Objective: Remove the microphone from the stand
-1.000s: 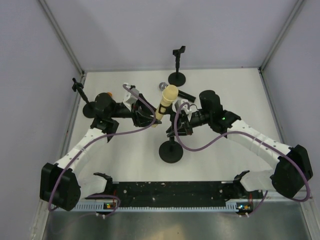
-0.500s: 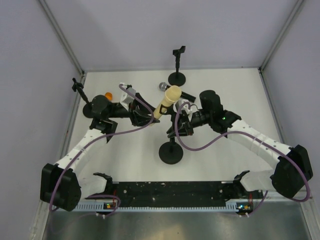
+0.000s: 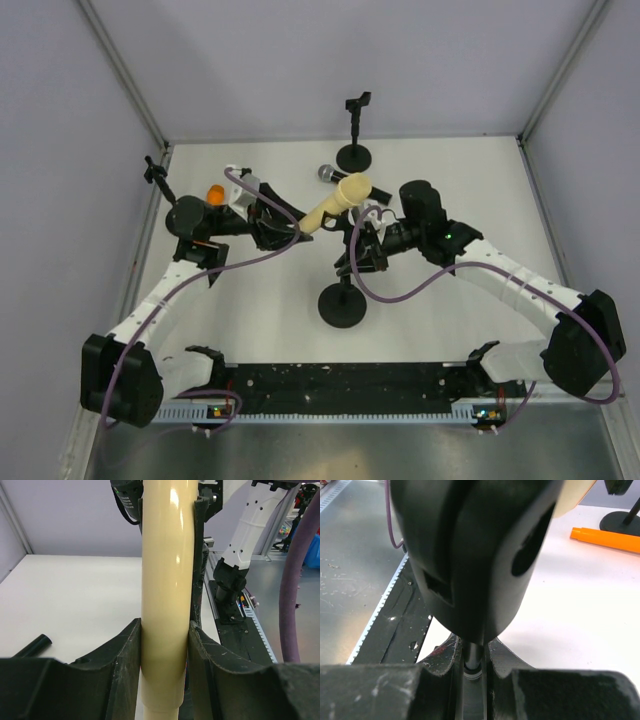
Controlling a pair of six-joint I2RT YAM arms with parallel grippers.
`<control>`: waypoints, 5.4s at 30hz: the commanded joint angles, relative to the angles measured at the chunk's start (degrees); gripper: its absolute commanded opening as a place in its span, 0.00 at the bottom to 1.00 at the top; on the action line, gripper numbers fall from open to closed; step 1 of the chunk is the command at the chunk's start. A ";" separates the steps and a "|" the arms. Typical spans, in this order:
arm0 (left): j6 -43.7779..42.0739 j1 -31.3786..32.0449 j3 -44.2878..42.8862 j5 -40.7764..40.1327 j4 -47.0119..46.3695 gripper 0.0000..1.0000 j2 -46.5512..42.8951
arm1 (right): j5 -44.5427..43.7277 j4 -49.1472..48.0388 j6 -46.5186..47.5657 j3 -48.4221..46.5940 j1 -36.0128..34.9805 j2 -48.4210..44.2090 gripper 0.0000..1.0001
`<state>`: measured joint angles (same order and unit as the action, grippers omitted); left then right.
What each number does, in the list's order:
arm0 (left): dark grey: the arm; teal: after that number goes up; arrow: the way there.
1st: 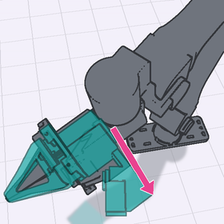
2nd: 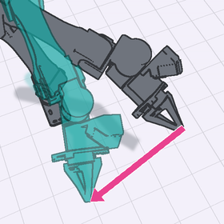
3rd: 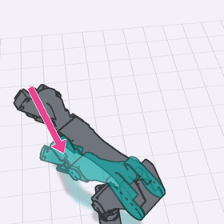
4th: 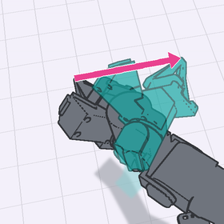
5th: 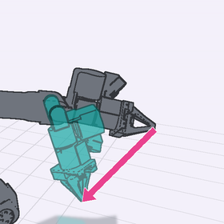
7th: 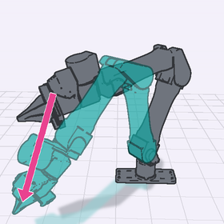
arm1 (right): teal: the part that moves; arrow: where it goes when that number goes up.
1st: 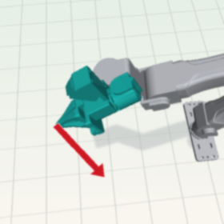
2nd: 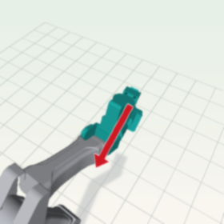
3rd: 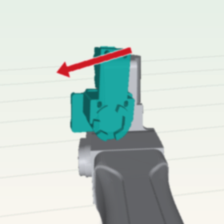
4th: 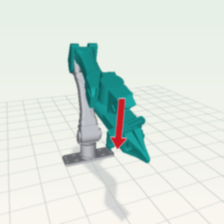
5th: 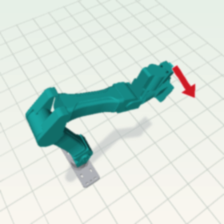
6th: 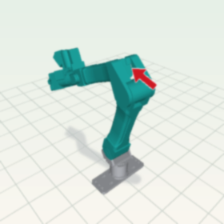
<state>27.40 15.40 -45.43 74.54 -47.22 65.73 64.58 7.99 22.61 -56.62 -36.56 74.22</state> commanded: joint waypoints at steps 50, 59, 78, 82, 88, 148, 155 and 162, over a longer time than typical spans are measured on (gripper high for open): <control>12.68 -9.60 5.26 -13.81 -18.78 0.00 -5.53 | -28.63 -29.61 -6.27 9.42 -1.68 1.55 0.32; 13.47 -9.60 5.62 -13.11 -20.36 0.00 -5.79 | -26.35 -21.36 -3.28 5.74 -1.50 -3.54 0.94; 23.66 -7.84 -4.04 -1.26 -25.20 0.00 -4.13 | -17.02 7.54 -4.87 -20.35 1.13 -9.62 0.96; 25.50 -7.84 -7.56 -0.19 -23.35 0.00 -3.34 | -18.61 13.10 -2.83 -27.04 1.14 -9.18 0.96; 25.17 -6.96 -10.11 -7.91 -19.94 0.00 -1.66 | -12.38 7.77 -12.74 -30.04 1.14 -9.18 0.96; -1.30 3.76 -16.45 -21.28 22.97 0.00 -0.17 | -12.20 -33.04 -54.69 -25.47 3.86 9.28 0.63; 0.11 3.85 -15.66 -20.49 20.68 0.00 0.01 | -11.58 -33.12 -54.87 -25.82 2.63 10.42 0.46; 0.46 3.67 -14.51 -20.40 19.72 0.11 -0.43 | -10.53 -34.53 -56.80 -25.73 2.72 9.72 0.15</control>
<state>26.94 18.96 -59.24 54.65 -23.33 65.89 52.14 -23.22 -32.84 -79.35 -32.88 84.71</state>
